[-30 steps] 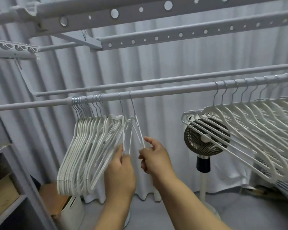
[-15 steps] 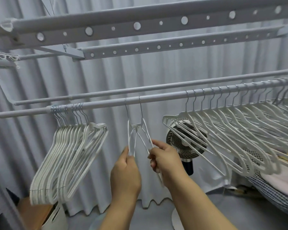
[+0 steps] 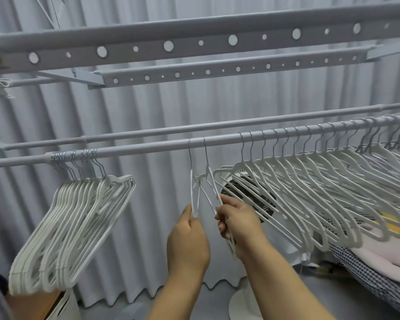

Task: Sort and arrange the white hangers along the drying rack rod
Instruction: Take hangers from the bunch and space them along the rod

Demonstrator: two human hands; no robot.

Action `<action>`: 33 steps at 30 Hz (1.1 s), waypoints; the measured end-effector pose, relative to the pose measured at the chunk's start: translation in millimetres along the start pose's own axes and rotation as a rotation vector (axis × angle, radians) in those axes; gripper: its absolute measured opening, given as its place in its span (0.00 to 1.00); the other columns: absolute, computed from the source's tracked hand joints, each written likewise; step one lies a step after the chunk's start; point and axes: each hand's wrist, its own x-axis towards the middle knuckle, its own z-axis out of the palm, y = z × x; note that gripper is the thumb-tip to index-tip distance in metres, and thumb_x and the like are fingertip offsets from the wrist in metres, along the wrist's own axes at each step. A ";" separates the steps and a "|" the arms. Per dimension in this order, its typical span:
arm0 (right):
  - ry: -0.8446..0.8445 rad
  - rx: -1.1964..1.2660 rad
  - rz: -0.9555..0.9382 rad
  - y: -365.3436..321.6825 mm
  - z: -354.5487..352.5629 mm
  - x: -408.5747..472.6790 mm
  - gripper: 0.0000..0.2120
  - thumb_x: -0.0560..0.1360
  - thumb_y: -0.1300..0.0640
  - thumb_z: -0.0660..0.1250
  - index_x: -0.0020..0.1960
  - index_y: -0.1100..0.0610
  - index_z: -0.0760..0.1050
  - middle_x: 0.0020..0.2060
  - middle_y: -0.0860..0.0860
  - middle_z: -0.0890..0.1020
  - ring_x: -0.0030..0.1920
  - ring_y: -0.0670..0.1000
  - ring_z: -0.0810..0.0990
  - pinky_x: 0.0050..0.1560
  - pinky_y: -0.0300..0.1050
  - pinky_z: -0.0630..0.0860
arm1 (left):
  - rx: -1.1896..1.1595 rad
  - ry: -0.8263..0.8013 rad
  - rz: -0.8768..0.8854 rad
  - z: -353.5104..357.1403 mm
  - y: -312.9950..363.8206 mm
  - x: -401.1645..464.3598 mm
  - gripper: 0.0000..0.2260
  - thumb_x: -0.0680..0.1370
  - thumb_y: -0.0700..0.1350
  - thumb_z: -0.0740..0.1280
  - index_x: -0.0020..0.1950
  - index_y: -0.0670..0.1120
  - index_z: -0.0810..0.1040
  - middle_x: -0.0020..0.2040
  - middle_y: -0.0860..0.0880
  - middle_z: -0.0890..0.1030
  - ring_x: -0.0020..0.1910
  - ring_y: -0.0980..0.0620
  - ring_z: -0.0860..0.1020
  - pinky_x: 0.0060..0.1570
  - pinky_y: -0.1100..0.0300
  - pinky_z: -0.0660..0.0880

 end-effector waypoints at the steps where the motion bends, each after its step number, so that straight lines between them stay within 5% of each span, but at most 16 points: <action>1: 0.004 0.006 0.002 -0.6 -2.5 0.9 0.21 0.76 0.68 0.60 0.67 0.57 0.72 0.30 0.53 0.75 0.22 0.46 0.68 0.20 0.37 0.62 | 0.008 -0.001 0.003 3.1 0.5 0.0 0.20 0.79 0.48 0.51 0.68 0.54 0.73 0.52 0.41 0.82 0.53 0.40 0.78 0.52 0.49 0.76; 10: 0.009 0.052 0.005 -6.4 -25.4 2.3 0.19 0.75 0.68 0.61 0.64 0.57 0.74 0.27 0.52 0.75 0.21 0.47 0.68 0.21 0.36 0.61 | 0.010 -0.014 0.020 23.7 6.3 -3.7 0.19 0.79 0.49 0.51 0.66 0.53 0.73 0.54 0.40 0.82 0.53 0.39 0.78 0.51 0.49 0.76; 17: -0.012 0.065 -0.003 -13.1 -36.0 -0.5 0.15 0.76 0.69 0.60 0.48 0.50 0.76 0.27 0.52 0.74 0.21 0.47 0.67 0.20 0.35 0.61 | -0.011 -0.021 0.015 32.0 14.6 -10.2 0.26 0.73 0.55 0.48 0.67 0.56 0.73 0.54 0.40 0.81 0.53 0.37 0.78 0.50 0.48 0.77; 26: 0.005 0.088 0.006 -15.4 -43.3 1.1 0.18 0.76 0.68 0.61 0.63 0.56 0.73 0.28 0.52 0.74 0.21 0.46 0.67 0.20 0.35 0.61 | 0.001 0.006 -0.004 36.3 25.3 -15.5 0.16 0.82 0.46 0.53 0.66 0.55 0.74 0.46 0.48 0.82 0.46 0.43 0.79 0.48 0.52 0.76; 33: 0.020 0.061 0.004 -16.6 -45.7 3.3 0.21 0.76 0.68 0.61 0.68 0.58 0.72 0.28 0.53 0.74 0.21 0.46 0.67 0.20 0.35 0.61 | 0.050 -0.012 -0.004 43.4 24.8 -13.5 0.19 0.81 0.47 0.52 0.71 0.55 0.70 0.55 0.46 0.82 0.53 0.43 0.78 0.53 0.52 0.76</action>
